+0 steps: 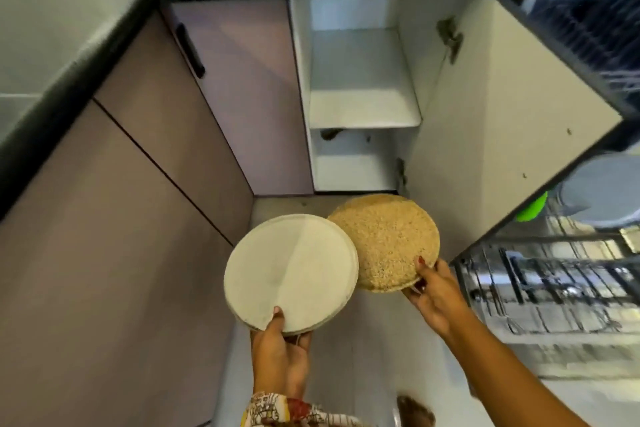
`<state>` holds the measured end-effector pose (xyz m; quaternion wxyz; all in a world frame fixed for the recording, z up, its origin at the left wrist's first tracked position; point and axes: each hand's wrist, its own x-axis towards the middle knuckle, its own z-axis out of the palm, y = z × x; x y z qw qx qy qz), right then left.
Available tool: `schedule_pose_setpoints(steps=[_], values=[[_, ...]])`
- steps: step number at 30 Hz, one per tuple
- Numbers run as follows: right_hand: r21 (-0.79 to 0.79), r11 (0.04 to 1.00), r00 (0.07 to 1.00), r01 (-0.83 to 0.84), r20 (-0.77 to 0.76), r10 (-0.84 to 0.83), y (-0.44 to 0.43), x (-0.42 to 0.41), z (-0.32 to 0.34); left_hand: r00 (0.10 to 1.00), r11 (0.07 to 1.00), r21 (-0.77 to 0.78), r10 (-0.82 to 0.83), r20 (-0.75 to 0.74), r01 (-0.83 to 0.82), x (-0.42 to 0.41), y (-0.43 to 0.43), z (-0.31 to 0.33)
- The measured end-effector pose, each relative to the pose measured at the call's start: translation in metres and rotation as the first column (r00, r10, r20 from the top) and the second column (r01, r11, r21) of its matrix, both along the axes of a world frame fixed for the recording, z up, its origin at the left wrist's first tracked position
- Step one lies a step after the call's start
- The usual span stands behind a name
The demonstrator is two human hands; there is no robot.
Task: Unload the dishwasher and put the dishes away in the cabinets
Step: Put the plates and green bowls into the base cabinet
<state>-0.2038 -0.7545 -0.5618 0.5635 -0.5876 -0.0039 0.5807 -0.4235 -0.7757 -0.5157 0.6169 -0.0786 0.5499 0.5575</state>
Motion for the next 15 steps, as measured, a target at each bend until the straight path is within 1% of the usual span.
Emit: schedule_pose_setpoints(steps=[4, 7, 10, 12, 15], values=[[0.07, 0.997, 1.0, 0.018, -0.001, -0.018, 0.058, 0.002, 0.016, 0.998, 0.99, 0.127, 0.059, 0.007, -0.059, 0.009, 0.055, 0.023], [0.089, 0.994, 0.998, 0.057, 0.018, -0.059, 0.112, 0.009, 0.014, 0.997, 0.987, 0.143, 0.077, -0.02, -0.074, 0.027, 0.102, 0.03], [0.124, 0.989, 0.996, 0.083, 0.013, -0.085, 0.179, 0.023, 0.011, 0.995, 0.984, 0.156, 0.096, -0.04, -0.088, 0.054, 0.152, 0.023], [0.16, 0.98, 0.992, 0.121, 0.015, -0.125, 0.218, 0.035, 0.011, 0.994, 0.984, 0.141, 0.11, -0.023, -0.105, 0.073, 0.181, 0.014], [0.174, 0.972, 0.985, 0.16, 0.04, -0.169, 0.277, 0.059, 0.011, 0.995, 0.986, 0.128, 0.1, 0.029, -0.103, 0.106, 0.23, 0.001]])
